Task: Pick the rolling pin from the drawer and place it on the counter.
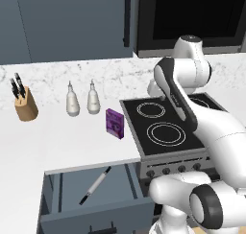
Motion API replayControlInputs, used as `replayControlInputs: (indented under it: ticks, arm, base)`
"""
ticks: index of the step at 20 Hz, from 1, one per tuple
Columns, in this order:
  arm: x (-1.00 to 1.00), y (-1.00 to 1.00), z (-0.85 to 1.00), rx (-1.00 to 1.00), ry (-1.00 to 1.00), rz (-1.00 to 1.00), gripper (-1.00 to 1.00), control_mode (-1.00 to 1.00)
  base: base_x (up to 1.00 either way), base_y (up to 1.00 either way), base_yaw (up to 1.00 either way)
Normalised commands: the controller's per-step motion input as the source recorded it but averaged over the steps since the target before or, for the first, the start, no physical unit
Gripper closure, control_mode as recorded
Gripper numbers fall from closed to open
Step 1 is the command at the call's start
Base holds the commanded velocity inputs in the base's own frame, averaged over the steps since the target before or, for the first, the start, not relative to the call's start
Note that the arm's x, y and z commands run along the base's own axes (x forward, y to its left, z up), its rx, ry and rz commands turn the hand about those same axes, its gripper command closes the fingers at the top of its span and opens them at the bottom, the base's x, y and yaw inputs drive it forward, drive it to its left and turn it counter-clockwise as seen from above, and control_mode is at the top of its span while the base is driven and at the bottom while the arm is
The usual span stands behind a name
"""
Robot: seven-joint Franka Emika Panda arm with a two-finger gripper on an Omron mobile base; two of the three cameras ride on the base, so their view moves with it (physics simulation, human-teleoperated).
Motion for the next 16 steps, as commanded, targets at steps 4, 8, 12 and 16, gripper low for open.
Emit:
replayControlInputs:
  ticks: [4, 8, 12, 16]
  arm:
    - [-0.15, 0.00, -0.02, 0.03, -0.03, -0.01, -1.00, -1.00]
    - [-0.21, 0.19, -0.34, 0.06, 0.00, -0.15, -1.00, -1.00]
    - [-0.46, 0.76, -0.61, 0.04, 0.03, -0.03, -1.00, -1.00]
    - [-0.63, 1.00, -0.55, 0.00, 0.00, 0.00, -1.00, -1.00]
  base:
    - [0.00, 0.00, 0.00]
    - [0.00, 0.00, 0.00]
    - [0.00, 0.00, 0.00]
    - [0.00, 0.00, 0.00]
